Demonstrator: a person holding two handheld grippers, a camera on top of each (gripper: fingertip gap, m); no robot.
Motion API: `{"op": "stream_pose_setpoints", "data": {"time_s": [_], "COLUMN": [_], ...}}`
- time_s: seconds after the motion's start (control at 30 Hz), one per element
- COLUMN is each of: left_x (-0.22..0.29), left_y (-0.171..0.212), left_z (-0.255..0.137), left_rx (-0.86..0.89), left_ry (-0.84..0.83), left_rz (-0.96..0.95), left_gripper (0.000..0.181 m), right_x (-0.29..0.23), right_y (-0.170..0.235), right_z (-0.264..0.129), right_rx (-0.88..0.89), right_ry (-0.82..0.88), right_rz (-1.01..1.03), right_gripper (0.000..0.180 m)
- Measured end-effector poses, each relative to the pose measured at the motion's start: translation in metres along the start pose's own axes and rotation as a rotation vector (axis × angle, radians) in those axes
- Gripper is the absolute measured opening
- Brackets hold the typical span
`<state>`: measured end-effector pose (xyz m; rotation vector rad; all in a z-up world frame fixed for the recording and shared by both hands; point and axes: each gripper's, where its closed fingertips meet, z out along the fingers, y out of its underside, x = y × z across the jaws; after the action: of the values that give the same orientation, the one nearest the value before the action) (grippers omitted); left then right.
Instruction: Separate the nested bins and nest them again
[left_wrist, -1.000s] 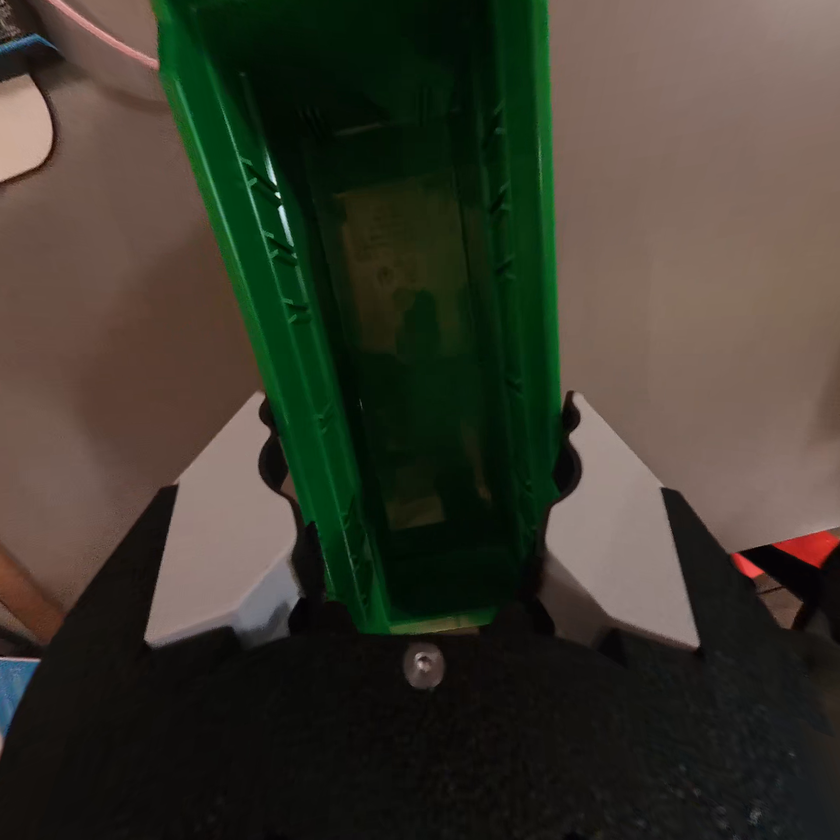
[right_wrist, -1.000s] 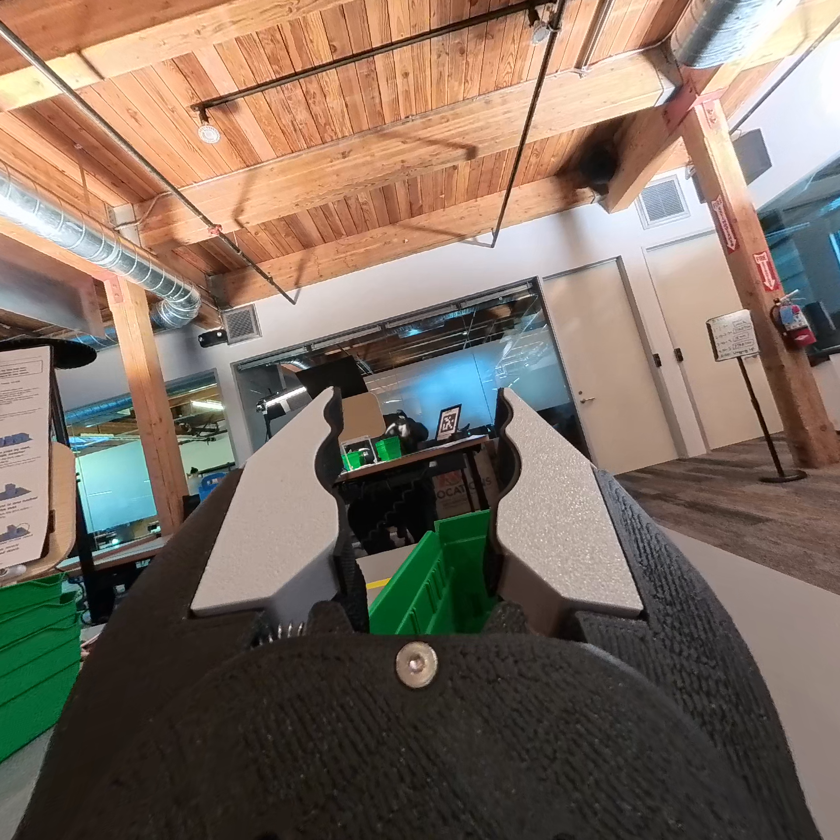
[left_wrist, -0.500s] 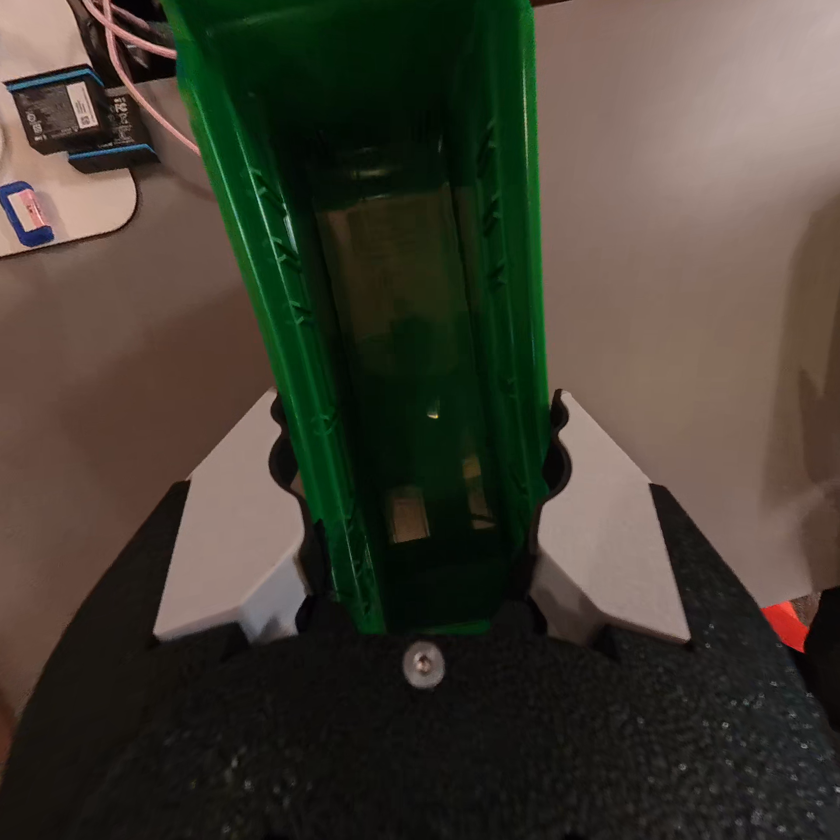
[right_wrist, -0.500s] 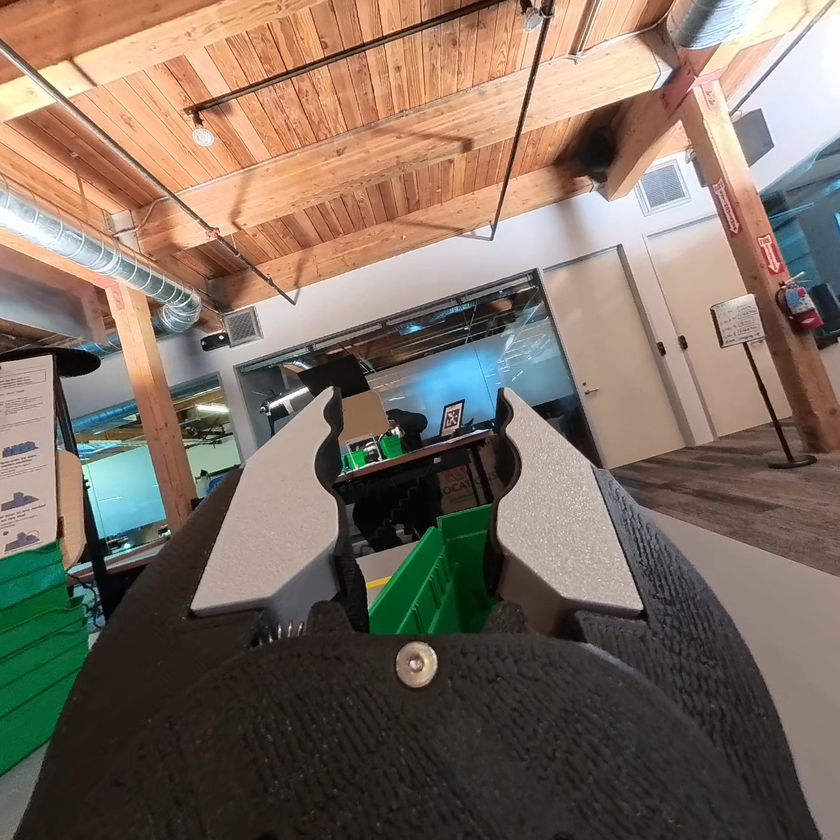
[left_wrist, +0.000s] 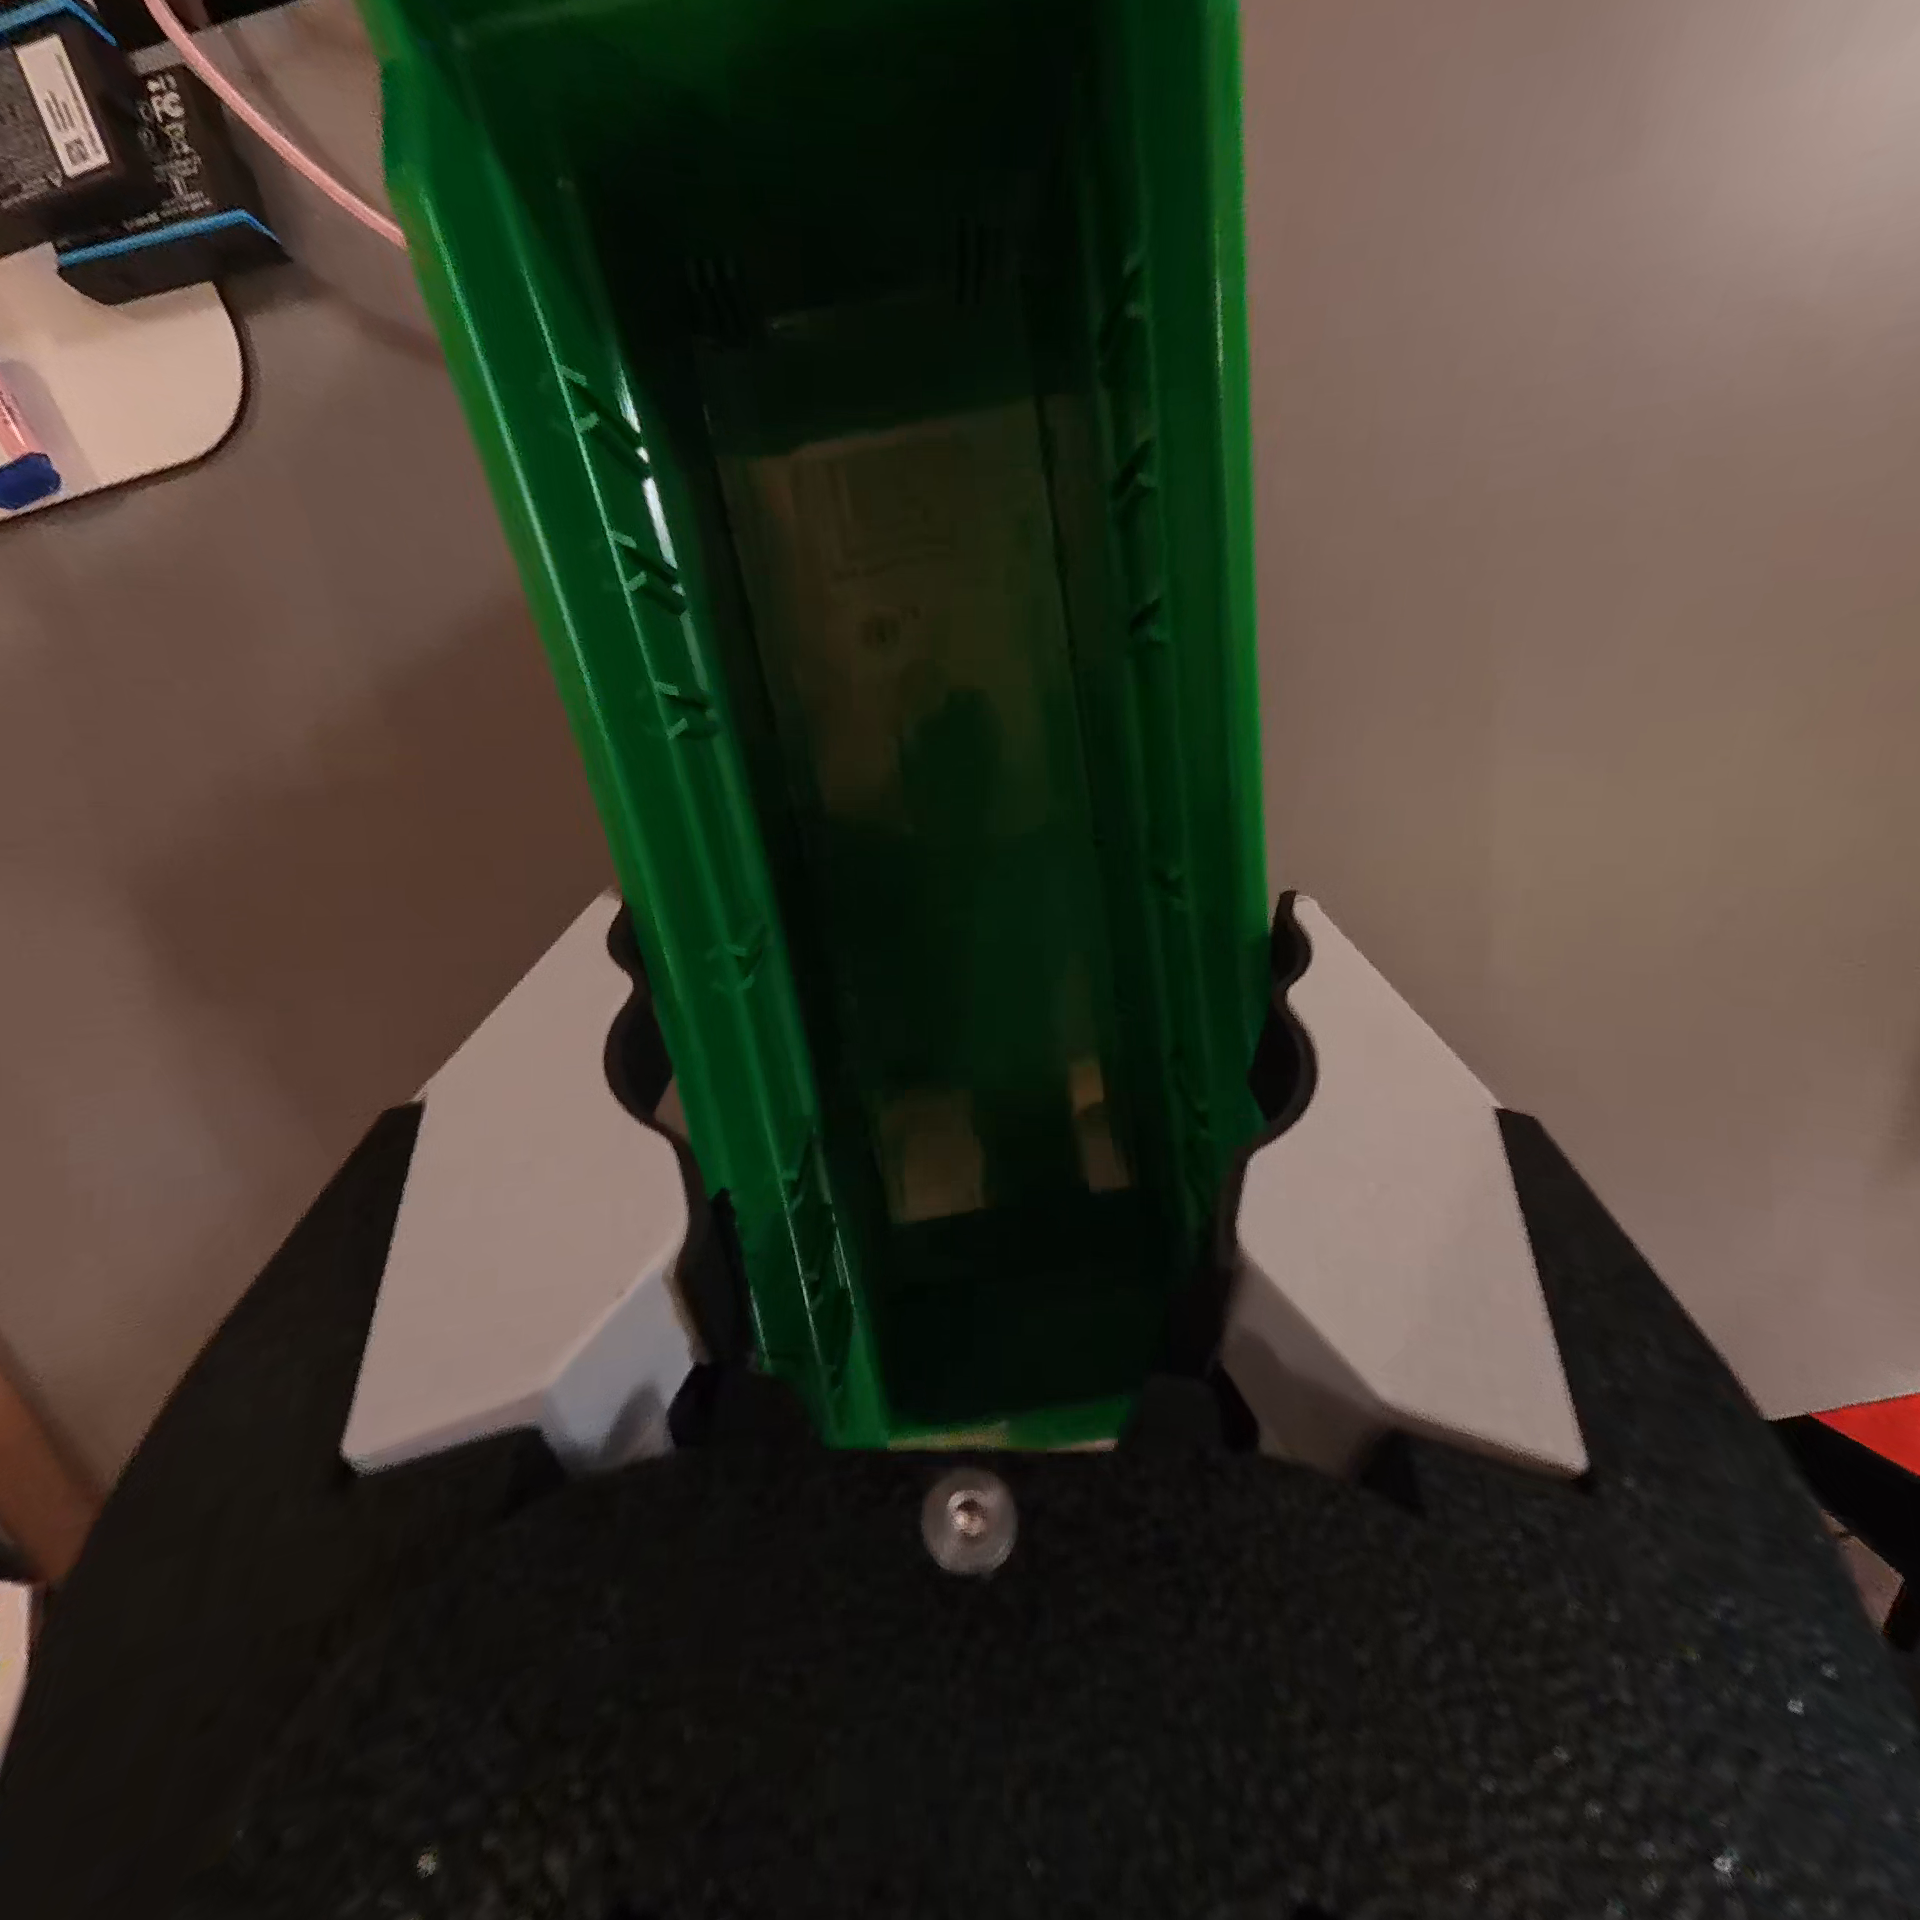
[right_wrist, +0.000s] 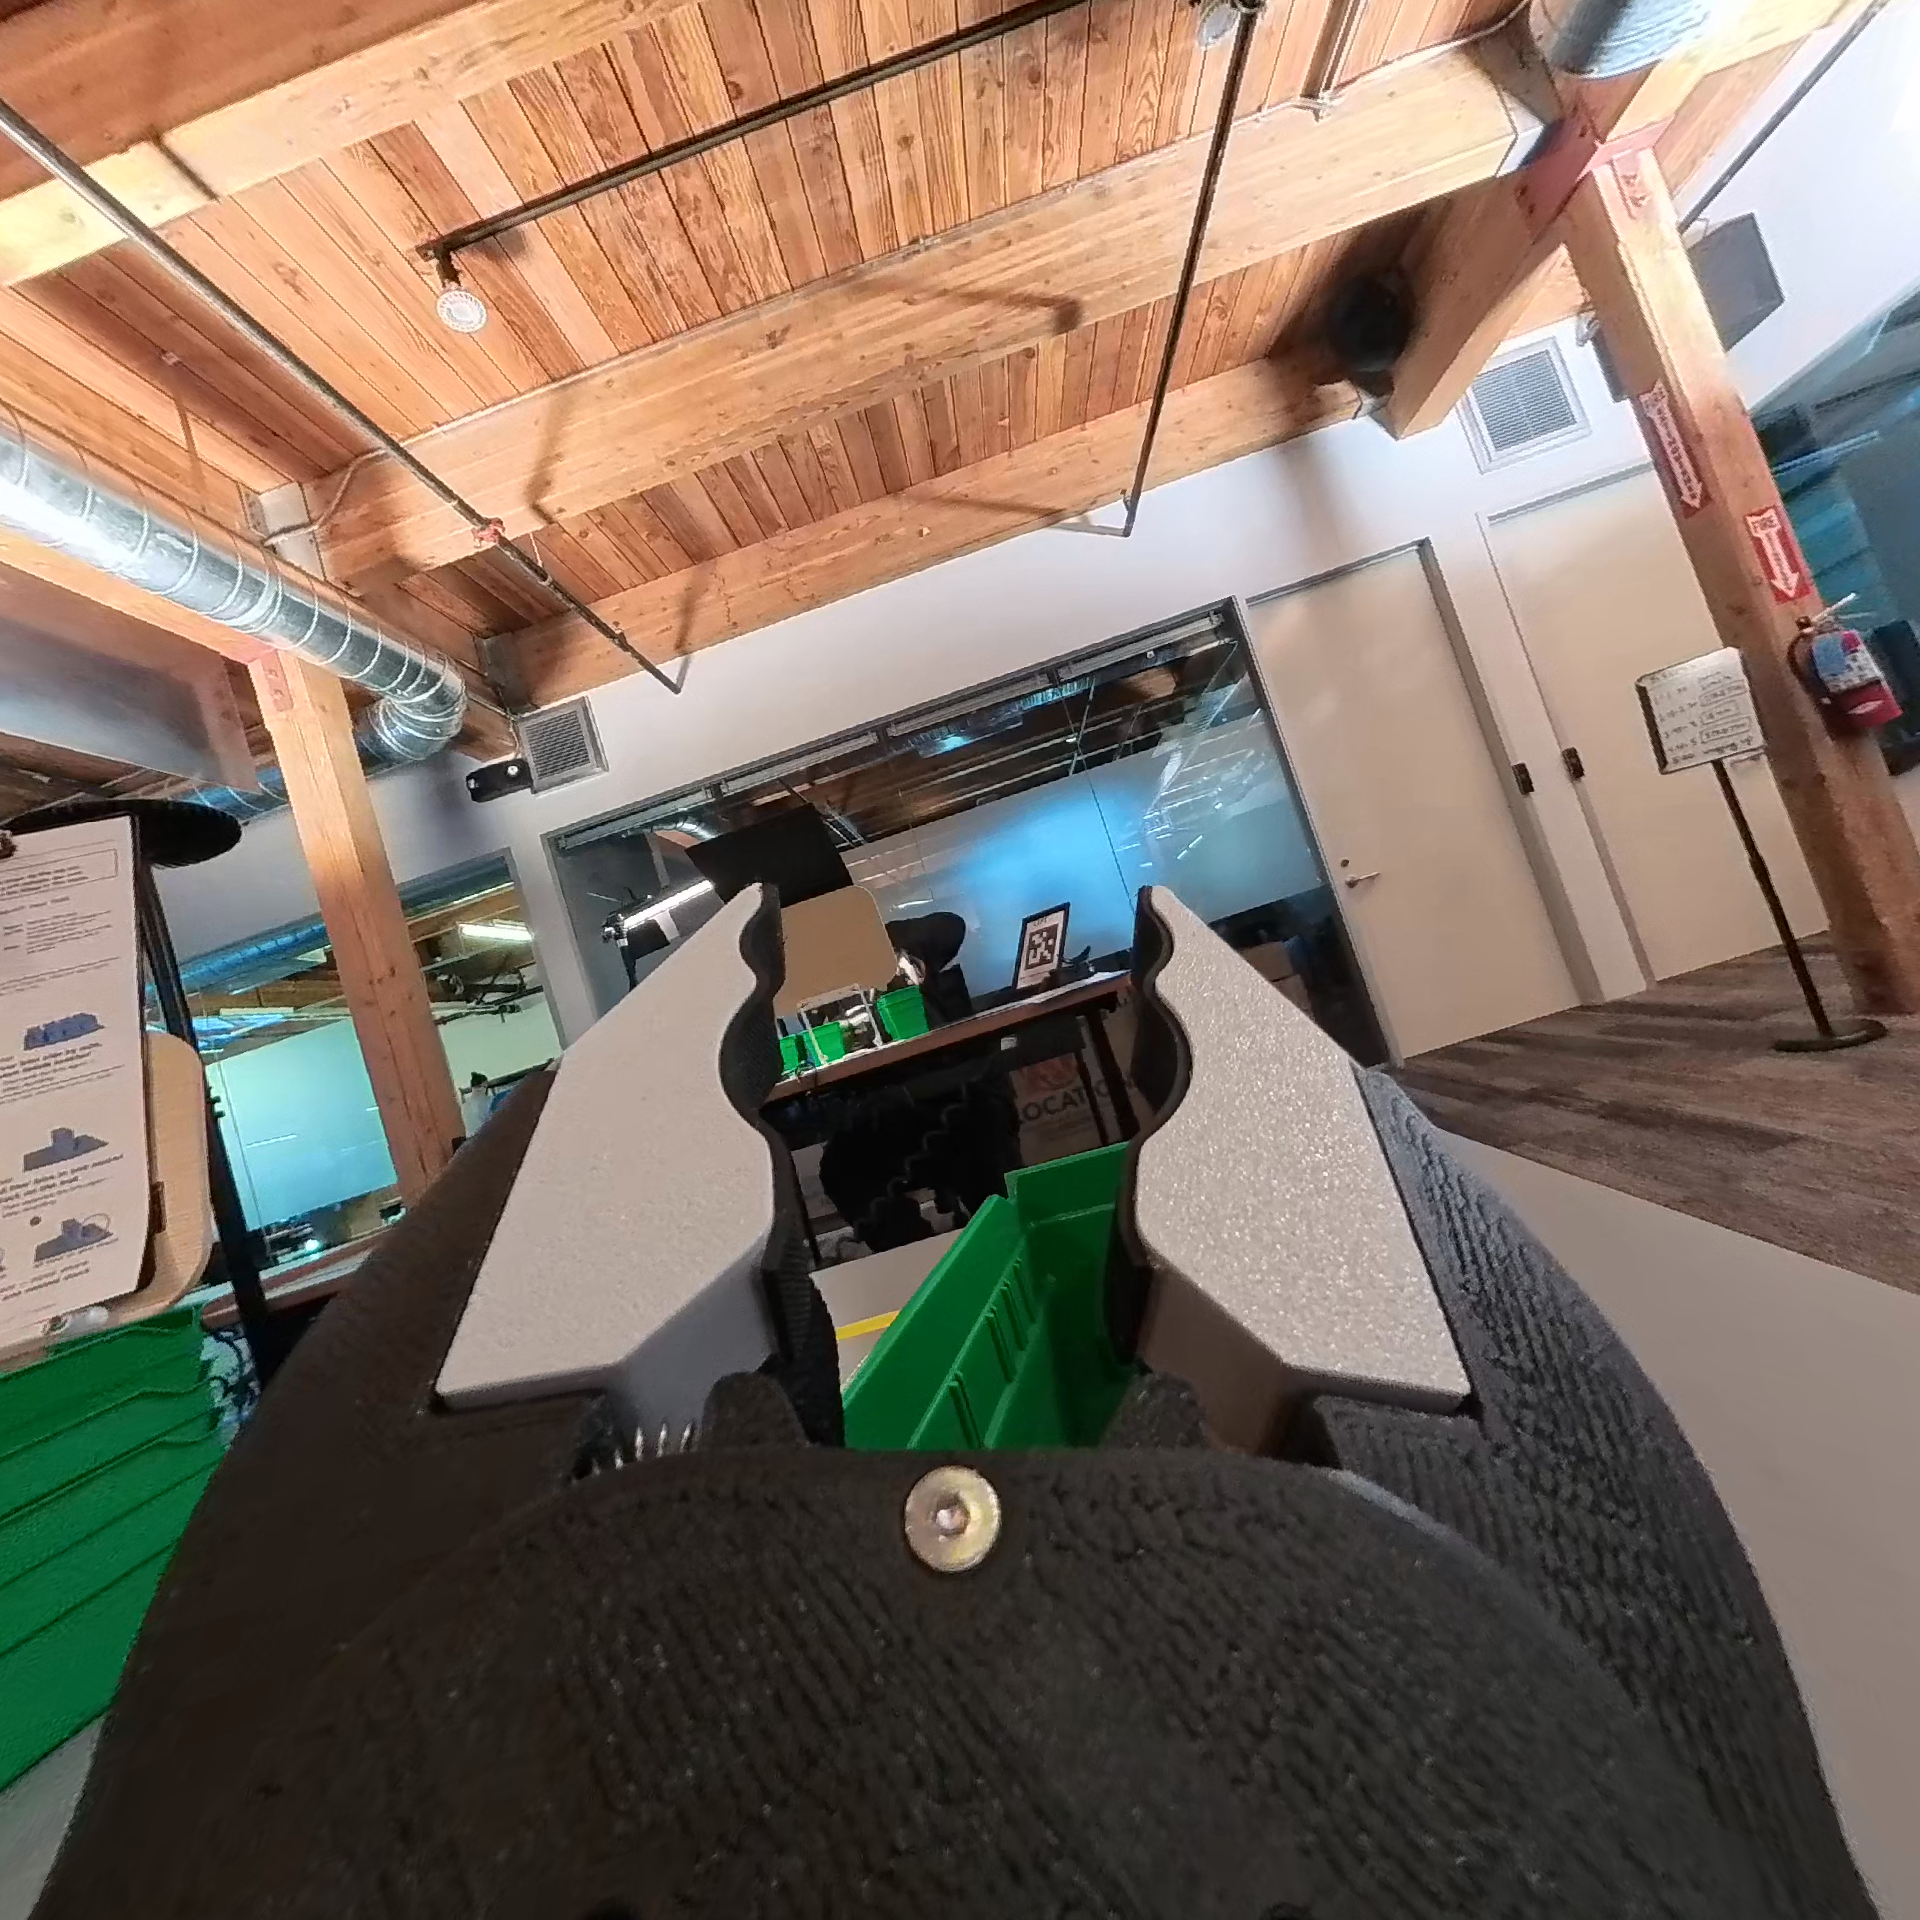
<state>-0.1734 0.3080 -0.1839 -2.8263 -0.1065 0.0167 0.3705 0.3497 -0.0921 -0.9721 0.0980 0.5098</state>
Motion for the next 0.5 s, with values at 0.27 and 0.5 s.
{"op": "stream_pose_setpoints", "data": {"time_s": [0.27, 0.5], "left_x": [0.001, 0.003], "left_y": [0.001, 0.012], "left_z": [0.007, 0.016], "left_rx": [0.028, -0.012], "left_ry": [0.0, 0.016], "left_rz": [0.001, -0.077], "left_gripper": [0.12, 0.145], "right_x": [0.002, 0.004], "right_y": [0.001, 0.001], "right_z": [0.0, 0.0], "right_rx": [-0.004, -0.004], "right_ry": [0.005, 0.007], "right_rz": [0.016, 0.023], "right_gripper": [0.067, 0.067]}}
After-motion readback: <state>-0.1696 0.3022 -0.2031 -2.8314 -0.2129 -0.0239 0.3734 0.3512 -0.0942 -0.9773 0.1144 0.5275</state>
